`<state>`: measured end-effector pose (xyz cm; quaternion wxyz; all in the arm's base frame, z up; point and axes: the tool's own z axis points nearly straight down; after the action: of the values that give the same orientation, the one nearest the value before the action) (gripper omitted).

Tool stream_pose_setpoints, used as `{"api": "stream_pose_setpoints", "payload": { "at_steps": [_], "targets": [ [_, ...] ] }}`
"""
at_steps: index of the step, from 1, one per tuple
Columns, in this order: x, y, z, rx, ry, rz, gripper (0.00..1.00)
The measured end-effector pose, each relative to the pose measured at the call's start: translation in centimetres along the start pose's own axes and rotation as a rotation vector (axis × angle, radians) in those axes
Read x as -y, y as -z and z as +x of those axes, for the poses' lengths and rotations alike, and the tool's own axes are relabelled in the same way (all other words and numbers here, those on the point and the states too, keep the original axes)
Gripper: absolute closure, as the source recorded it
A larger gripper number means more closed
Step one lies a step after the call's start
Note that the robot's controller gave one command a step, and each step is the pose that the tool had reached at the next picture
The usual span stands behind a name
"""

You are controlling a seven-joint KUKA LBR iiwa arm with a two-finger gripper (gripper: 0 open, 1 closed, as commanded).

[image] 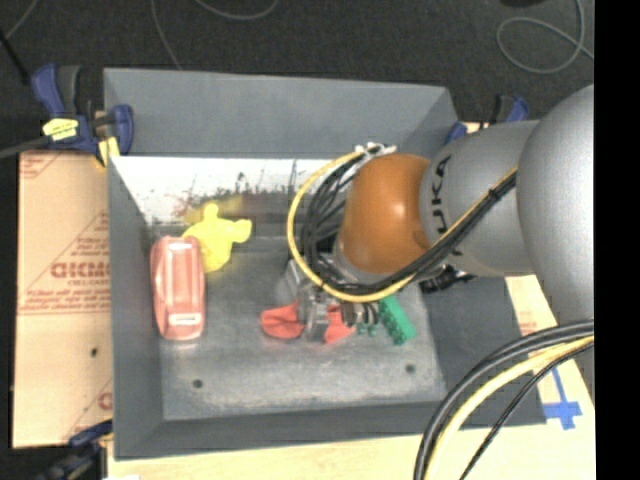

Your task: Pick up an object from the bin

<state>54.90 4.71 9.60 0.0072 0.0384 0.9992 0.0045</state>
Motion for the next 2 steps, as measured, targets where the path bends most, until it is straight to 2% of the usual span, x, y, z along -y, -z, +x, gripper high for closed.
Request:
{"api": "stream_pose_setpoints", "payload": {
  "at_steps": [2],
  "targets": [
    [0.0, 3.1, -0.2, 0.003, 0.0, 0.0, 1.0]
  ]
}}
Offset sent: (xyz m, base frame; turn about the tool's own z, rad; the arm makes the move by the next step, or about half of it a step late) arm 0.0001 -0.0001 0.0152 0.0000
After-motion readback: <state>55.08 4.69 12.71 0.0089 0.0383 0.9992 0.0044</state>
